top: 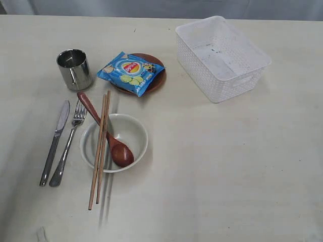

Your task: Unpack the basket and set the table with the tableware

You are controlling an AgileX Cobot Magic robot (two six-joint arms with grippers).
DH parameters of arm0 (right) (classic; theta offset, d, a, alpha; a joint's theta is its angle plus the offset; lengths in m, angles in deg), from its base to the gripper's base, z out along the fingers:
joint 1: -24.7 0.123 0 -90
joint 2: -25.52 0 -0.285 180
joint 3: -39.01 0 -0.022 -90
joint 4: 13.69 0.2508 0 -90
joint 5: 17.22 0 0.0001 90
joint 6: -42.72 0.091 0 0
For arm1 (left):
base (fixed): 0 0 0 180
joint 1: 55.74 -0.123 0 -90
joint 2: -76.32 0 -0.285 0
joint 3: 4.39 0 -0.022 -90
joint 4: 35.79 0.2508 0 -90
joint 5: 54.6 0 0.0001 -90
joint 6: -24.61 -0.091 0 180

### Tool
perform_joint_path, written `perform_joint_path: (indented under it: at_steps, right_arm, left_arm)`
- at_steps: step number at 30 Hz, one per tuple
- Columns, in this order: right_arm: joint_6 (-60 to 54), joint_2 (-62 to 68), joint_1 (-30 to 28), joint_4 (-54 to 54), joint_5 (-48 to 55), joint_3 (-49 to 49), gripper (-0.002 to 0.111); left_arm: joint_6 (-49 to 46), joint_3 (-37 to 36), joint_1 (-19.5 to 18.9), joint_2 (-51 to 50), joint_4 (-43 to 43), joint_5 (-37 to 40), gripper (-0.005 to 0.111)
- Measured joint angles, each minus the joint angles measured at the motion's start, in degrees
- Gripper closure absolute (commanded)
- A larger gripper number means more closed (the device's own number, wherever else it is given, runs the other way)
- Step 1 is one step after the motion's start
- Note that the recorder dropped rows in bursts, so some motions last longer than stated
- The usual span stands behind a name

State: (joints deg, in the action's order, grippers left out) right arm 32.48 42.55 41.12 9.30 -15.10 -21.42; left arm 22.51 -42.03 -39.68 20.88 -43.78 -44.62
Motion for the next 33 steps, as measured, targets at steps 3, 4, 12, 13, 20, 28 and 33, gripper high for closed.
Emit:
perform_joint_path:
  at_steps: [3,4,12,13,20,28,33]
  right_arm:
    - [0.0,0.0,0.0,0.0,0.1,0.0,0.109]
    - [0.0,0.0,0.0,0.0,0.1,0.0,0.109]
    - [0.0,0.0,0.0,0.0,0.1,0.0,0.109]
    - [0.0,0.0,0.0,0.0,0.1,0.0,0.109]
    - [0.0,0.0,0.0,0.0,0.1,0.0,0.109]
    - [0.21,0.0,0.0,0.0,0.1,0.0,0.109]
    - [0.21,-0.15,0.0,0.0,0.1,0.0,0.109]
  left_arm:
    - [0.0,-6.61,0.0,9.93,0.0,-2.97,0.106]
    - [0.0,-8.09,0.0,12.69,0.0,-3.4,0.106]
    - [0.0,-16.12,0.0,37.83,0.0,-4.16,0.106]
    - [0.0,-16.12,0.0,40.06,0.0,-4.16,0.106]
    - [0.0,-16.12,0.0,44.11,0.0,-4.4,0.106]
    - [-0.25,-18.9,0.0,47.29,2.0,-5.07,0.106]
    - [3.35,-23.75,-2.24,47.43,6.78,-5.05,0.106]
